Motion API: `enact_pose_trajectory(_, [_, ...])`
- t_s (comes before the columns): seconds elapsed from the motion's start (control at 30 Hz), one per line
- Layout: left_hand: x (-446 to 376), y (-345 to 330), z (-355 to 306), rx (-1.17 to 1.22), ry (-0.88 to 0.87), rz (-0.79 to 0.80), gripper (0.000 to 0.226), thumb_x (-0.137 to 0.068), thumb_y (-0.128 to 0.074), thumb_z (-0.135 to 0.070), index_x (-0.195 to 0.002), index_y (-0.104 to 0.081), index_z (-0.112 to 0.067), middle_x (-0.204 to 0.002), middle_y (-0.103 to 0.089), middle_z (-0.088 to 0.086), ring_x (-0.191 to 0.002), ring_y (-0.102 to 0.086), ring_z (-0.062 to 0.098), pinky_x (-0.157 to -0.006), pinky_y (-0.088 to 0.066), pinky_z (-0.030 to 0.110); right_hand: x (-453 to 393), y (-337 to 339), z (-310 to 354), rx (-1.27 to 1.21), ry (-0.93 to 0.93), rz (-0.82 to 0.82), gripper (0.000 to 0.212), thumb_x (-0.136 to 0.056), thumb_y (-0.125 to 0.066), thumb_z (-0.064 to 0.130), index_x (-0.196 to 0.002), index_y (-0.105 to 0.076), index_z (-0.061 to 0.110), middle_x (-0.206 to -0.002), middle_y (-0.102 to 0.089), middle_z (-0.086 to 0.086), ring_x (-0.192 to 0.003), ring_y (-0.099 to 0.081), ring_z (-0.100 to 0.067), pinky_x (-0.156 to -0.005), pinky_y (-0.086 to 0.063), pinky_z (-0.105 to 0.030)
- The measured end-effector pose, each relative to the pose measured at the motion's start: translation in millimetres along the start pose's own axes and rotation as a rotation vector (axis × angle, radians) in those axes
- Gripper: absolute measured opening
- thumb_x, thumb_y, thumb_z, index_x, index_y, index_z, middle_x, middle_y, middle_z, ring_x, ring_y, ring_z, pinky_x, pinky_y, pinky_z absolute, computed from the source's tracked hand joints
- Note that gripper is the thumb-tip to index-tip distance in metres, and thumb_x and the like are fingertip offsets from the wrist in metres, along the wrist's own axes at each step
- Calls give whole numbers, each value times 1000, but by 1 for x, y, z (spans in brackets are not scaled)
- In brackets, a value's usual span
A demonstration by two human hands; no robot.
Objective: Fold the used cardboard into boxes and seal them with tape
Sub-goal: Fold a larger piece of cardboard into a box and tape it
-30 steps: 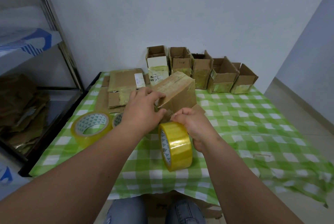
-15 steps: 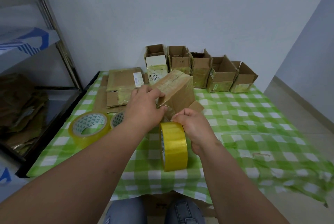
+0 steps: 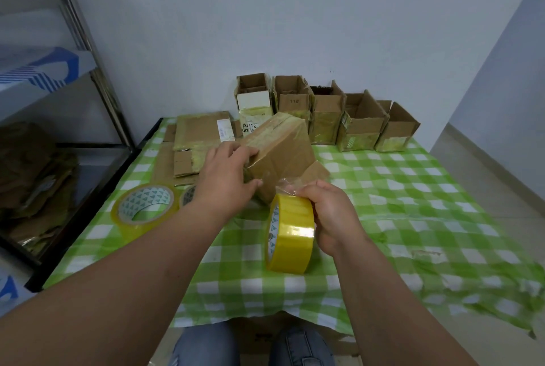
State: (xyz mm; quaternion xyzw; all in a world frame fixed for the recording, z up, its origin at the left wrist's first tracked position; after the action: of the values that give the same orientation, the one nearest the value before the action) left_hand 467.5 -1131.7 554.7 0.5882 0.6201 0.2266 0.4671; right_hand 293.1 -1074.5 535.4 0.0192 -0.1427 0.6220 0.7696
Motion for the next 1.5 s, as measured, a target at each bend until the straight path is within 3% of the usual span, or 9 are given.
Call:
enact_pose_trajectory(0.13, [0, -8, -3, 45, 45, -44, 58, -77, -78, -39, -126, -51, -32, -139, -44, -10, -132, -34, 21, -108, -33, 45, -5, -4, 3, -31, 49, 18, 26, -88, -58, -1, -67, -57, 13, -95, -75, -13, -100, -66, -30, -85, -50, -40])
enact_pose_trajectory(0.23, [-1, -12, -8, 115, 106, -44, 55, -76, -79, -42, -122, -50, -31, -135, -46, -11, -131, -35, 19, -105, -36, 45, -9, -4, 1, -77, 37, 20, 23, -89, -55, -4, -71, -57, 10, -93, -75, -15, -105, -67, -35, -95, -50, -45])
enact_pose_trajectory(0.43, [-8, -18, -18, 0, 35, -61, 47, -76, -76, -37, -113, -48, -33, -130, -48, -7, -125, -35, 21, -103, -39, 42, -15, -3, -2, -156, 10, 17, 20, -89, -54, -4, -74, -55, 9, -91, -74, -19, -93, -67, -32, -94, -51, -46])
enact_pose_trajectory(0.67, [-3, -7, 4, 81, -41, 52, 68, -78, -80, -38, -139, -50, -40, -151, -39, -20, -138, -29, 16, -117, -26, 41, -21, -1, -4, -212, -1, 27, 18, -89, -52, -3, -77, -53, 10, -85, -74, -15, -82, -68, -26, -78, -52, -37])
enact_pose_trajectory(0.87, [-9, 2, 7, -68, -183, 106, 57, -88, -70, -35, -139, -47, -46, -151, -40, -21, -129, -35, 16, -110, -33, 36, -22, -10, -6, -230, -36, 66, 14, -87, -54, 1, -77, -54, 11, -91, -74, -16, -88, -66, -31, -95, -48, -53])
enact_pose_trajectory(1.17, [-11, 1, 11, -97, -281, 78, 50, -92, -66, -29, -138, -51, -40, -147, -47, -14, -127, -43, 22, -103, -39, 34, -23, -9, -7, -246, -43, 43, 15, -89, -52, 1, -78, -52, 11, -88, -74, -14, -84, -64, -30, -96, -47, -53])
enact_pose_trajectory(1.3, [-9, 3, 8, -73, -244, 127, 52, -96, -57, -21, -143, -45, -41, -153, -38, -16, -138, -31, 18, -113, -30, 34, -23, -8, -6, -259, -32, 40, 16, -89, -52, -1, -77, -53, 10, -87, -74, -16, -85, -66, -30, -99, -47, -57])
enact_pose_trajectory(1.5, [0, -2, -2, 120, -74, 108, 54, -91, -61, -36, -144, -48, -32, -155, -34, -16, -144, -18, 16, -121, -17, 39, -17, -5, -4, -291, 21, 26, 20, -88, -50, -4, -74, -53, 10, -86, -72, -17, -90, -65, -32, -100, -45, -58])
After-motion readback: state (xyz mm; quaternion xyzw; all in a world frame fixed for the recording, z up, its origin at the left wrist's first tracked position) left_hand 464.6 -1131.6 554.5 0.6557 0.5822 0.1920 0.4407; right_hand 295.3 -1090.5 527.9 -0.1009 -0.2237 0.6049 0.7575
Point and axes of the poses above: each hand's wrist, its own x-axis away from the middle knuckle, its own y-axis out of the back of the hand, z = x × y, the point moved 2 cm from there along -x, towards the middle knuckle
